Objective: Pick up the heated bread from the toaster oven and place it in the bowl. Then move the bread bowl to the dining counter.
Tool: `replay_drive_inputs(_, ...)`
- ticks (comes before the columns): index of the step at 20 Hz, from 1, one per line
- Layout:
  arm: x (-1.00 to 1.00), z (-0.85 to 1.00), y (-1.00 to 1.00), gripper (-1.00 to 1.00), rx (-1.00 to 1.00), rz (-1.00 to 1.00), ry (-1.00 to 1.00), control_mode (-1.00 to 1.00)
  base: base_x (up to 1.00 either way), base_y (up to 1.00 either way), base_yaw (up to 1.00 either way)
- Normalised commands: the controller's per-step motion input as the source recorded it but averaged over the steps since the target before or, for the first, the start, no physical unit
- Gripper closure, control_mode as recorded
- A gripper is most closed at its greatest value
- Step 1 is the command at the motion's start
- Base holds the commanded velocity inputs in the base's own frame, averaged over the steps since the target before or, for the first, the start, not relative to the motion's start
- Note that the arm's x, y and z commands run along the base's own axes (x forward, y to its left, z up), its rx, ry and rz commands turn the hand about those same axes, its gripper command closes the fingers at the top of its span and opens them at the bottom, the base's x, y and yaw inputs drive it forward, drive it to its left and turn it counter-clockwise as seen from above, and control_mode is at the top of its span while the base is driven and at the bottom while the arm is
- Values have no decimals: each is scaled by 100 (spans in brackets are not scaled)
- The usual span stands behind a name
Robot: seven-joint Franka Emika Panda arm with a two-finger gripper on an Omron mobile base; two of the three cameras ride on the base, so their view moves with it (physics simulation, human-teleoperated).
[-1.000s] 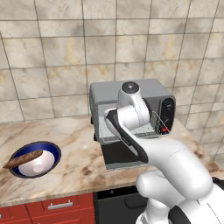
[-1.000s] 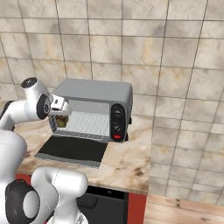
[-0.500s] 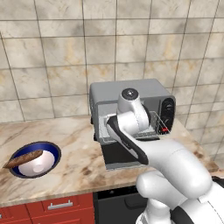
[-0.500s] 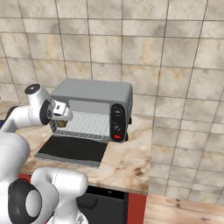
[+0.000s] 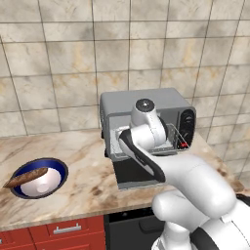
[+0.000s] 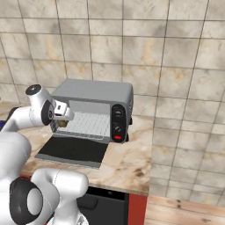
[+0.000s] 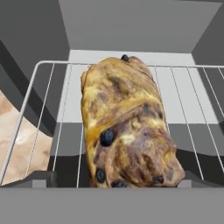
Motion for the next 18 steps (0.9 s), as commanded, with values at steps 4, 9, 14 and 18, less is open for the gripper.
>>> replay_drive_inputs(4,6,-4,0,-100,0,0,-1,-100,0,0,0)
replay_drive_inputs(9,4,-13,0,100,3,0,-4,-100,0,0,0)
replay_drive_inputs(14,8,-10,-1,100,4,0,-8,-100,0,0,0)
replay_drive_inputs(18,0,-2,0,100,0,0,0,-100,0,0,0)
